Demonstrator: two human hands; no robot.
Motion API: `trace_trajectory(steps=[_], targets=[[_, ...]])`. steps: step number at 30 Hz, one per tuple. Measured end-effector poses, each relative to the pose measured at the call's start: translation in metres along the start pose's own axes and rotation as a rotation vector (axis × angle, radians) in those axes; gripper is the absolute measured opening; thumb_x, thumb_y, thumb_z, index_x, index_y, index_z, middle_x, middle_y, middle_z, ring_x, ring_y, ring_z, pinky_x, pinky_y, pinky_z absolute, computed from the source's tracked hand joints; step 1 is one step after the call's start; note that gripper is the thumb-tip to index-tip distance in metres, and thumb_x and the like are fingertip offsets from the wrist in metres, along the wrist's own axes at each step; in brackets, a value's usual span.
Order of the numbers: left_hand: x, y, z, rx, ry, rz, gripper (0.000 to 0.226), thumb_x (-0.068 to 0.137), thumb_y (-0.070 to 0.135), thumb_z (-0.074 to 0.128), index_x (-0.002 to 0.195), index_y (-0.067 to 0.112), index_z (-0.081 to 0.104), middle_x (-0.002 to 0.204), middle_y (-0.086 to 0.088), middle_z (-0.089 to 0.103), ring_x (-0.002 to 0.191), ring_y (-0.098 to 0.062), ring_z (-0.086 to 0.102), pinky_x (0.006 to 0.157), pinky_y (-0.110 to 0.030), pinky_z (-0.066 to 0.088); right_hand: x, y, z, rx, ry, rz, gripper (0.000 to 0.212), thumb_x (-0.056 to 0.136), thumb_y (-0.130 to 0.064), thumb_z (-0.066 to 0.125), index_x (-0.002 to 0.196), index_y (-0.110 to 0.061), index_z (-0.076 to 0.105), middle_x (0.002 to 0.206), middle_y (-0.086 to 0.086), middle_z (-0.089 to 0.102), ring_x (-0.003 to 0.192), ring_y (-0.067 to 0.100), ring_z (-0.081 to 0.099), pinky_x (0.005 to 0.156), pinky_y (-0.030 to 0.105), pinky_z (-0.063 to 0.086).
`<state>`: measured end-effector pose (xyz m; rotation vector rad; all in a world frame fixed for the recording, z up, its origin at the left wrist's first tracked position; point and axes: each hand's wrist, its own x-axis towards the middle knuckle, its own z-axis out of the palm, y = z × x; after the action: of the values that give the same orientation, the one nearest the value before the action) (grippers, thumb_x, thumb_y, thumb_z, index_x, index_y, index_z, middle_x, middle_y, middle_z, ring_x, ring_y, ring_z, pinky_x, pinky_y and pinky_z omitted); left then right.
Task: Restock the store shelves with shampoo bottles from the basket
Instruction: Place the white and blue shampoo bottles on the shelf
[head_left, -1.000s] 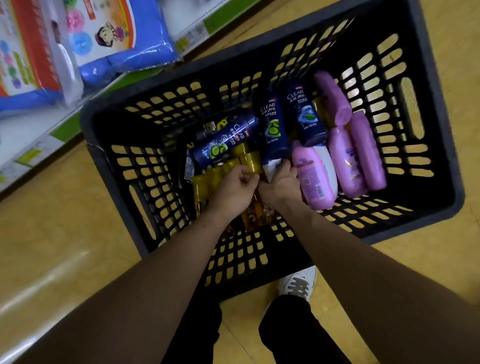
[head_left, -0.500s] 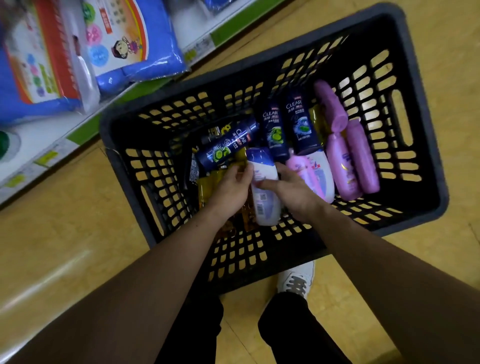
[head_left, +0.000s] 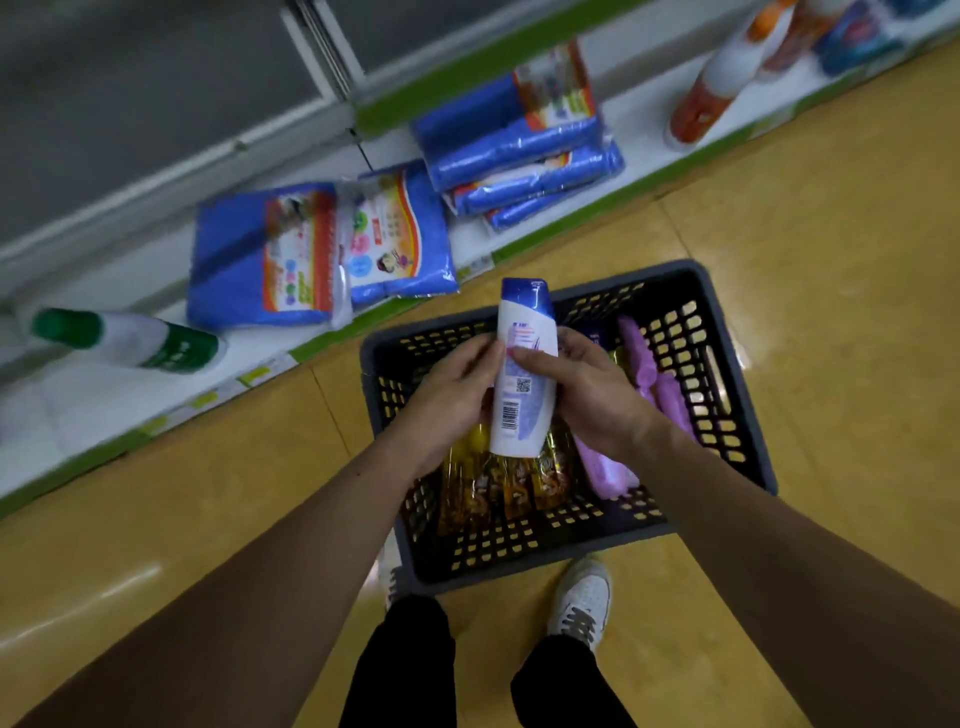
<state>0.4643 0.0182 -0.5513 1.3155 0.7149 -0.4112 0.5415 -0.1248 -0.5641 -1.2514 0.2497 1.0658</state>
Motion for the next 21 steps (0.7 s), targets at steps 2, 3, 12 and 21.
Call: trace_trajectory(steps=[2,3,12,21], targets=[[-0.019,0.024,-0.005,-0.006,0.032,0.051,0.039,0.103,0.040,0.048,0.139,0.027,0.052,0.125,0.000,0.069,0.108,-0.017,0.070,0.087,-0.038,0.059,-0.015,-0.027,0.021,-0.012,-0.013,-0.038,0.061,0.078,-0.016,0.078,0.130,0.003,0.052,0.114,0.021,0.069,0.101,0.035,0.066,0.102,0.059,0.048],[-0.028,0.036,-0.008,-0.011,0.053,0.078,0.039,0.103,0.041,0.048,0.140,0.027,0.052,0.126,0.001,0.069,0.109,-0.018,0.070,0.091,-0.042,0.058,-0.022,-0.041,0.031,-0.018,-0.030,-0.057,0.061,0.077,-0.017,0.077,0.129,0.003,0.053,0.113,0.020,0.069,0.101,0.035,0.066,0.101,0.058,0.048],[-0.120,0.137,-0.037,-0.044,0.263,0.384,0.031,0.102,0.030,0.054,0.133,0.035,0.054,0.126,0.004,0.066,0.109,-0.012,0.068,0.092,-0.042,0.057,-0.081,-0.144,0.126,-0.052,-0.142,-0.219,0.039,0.089,-0.007,0.068,0.126,-0.003,0.056,0.111,0.020,0.070,0.093,0.030,0.070,0.086,0.045,0.056],[-0.195,0.198,-0.078,0.106,0.627,0.743,0.032,0.097,0.012,0.063,0.127,0.021,0.059,0.125,0.005,0.058,0.114,0.001,0.059,0.087,-0.020,0.054,-0.113,-0.202,0.226,-0.128,-0.244,-0.347,0.035,0.088,-0.006,0.070,0.119,-0.002,0.055,0.105,0.016,0.073,0.086,0.030,0.068,0.078,0.044,0.051]])
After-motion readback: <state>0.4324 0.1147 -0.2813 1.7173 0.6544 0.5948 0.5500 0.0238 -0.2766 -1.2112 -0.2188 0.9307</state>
